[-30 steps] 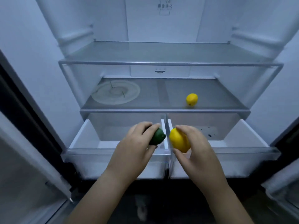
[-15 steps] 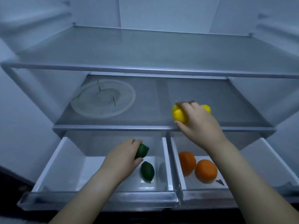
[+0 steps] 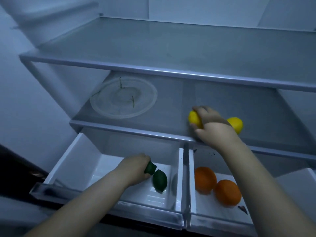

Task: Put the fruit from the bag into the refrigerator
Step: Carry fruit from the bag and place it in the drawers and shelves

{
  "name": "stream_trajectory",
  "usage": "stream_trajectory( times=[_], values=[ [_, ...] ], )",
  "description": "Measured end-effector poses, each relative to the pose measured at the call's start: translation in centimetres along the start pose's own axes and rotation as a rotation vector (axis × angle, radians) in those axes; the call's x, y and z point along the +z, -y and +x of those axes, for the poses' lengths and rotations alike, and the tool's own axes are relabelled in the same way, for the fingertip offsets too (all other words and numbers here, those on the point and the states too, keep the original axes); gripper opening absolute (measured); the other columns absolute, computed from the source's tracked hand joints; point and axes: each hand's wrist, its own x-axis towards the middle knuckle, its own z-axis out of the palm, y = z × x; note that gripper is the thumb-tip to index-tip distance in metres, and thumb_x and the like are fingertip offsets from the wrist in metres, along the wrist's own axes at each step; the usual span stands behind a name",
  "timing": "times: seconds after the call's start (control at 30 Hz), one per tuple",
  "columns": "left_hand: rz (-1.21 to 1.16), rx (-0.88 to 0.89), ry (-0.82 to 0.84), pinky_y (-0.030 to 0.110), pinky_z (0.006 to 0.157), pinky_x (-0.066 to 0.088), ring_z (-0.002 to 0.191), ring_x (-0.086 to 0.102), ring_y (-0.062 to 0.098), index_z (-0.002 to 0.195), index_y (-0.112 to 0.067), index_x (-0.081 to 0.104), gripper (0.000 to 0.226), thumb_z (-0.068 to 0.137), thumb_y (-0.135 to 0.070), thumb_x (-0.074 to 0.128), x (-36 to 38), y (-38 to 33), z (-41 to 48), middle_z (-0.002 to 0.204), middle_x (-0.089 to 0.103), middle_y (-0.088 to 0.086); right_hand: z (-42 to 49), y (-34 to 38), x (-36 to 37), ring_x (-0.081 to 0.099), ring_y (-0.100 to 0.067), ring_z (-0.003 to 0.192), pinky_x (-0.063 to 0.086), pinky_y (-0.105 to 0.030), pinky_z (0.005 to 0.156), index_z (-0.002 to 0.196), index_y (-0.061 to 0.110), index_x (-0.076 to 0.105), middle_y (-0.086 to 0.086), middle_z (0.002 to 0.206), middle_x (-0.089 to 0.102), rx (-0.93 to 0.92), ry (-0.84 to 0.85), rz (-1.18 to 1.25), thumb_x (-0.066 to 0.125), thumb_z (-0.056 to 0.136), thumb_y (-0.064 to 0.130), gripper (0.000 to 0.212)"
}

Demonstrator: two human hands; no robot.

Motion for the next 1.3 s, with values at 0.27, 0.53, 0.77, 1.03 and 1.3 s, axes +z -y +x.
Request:
stream_trajectory(
  times=[0.27, 0.53, 0.77, 1.03, 1.3],
  values=[
    [-0.009, 0.031, 0.194, 0.031, 0.074, 0.042, 0.098, 0.054, 0.02, 0.114, -0.02, 0.05, 0.032, 0.087, -0.037, 0.054, 0.8, 0.4, 0.5, 0.114, 0.052, 0.0, -0.8, -1.0, -0.1, 0.031, -0.023, 0.132, 0.029, -0.029, 0.101, 0.143, 0.017, 0.034, -0.006, 0.146, 0.036, -0.055, -0.071, 0.076, 0.056, 0.09, 0.027, 0.058],
    [0.103, -0.008, 0.356, 0.032, 0.071, 0.041, 0.096, 0.055, 0.026, 0.111, -0.015, 0.05, 0.036, 0.082, -0.033, 0.063, 1.1, 0.5, 2.0, 0.113, 0.054, 0.005, -1.8, -1.1, 0.5, 0.029, -0.022, 0.133, 0.033, -0.027, 0.1, 0.14, 0.017, 0.038, -0.004, 0.146, 0.034, -0.083, -0.125, 0.079, 0.055, 0.091, 0.025, 0.052],
    [0.102, -0.027, 0.38, 0.034, 0.074, 0.043, 0.096, 0.055, 0.025, 0.112, -0.017, 0.05, 0.038, 0.082, -0.037, 0.06, 2.4, 0.5, 2.3, 0.114, 0.053, 0.004, -2.0, -1.2, 0.8, 0.024, -0.021, 0.136, 0.029, -0.026, 0.103, 0.139, 0.017, 0.039, -0.004, 0.148, 0.031, -0.083, -0.13, 0.102, 0.055, 0.092, 0.024, 0.051],
    [0.044, -0.088, 0.425, 0.04, 0.106, 0.034, 0.133, 0.035, 0.022, 0.146, -0.027, 0.025, 0.074, 0.083, -0.046, 0.06, 1.0, 0.4, 1.6, 0.15, 0.03, -0.002, -2.4, -1.4, 1.0, 0.018, -0.02, 0.139, 0.025, -0.026, 0.106, 0.142, 0.017, 0.035, -0.004, 0.151, 0.027, -0.091, -0.125, 0.134, 0.054, 0.091, 0.023, 0.054],
    [-0.12, -0.268, -0.057, 0.03, 0.112, 0.022, 0.142, 0.019, 0.012, 0.148, -0.033, 0.018, 0.067, 0.091, -0.057, 0.042, -4.7, -0.2, -6.7, 0.157, 0.016, -0.009, -3.4, 2.0, -0.3, 0.029, -0.018, 0.136, 0.03, -0.029, 0.106, 0.137, 0.017, 0.041, -0.003, 0.14, 0.042, -0.293, -0.247, 0.242, 0.058, 0.09, 0.027, 0.052]
  ],
)
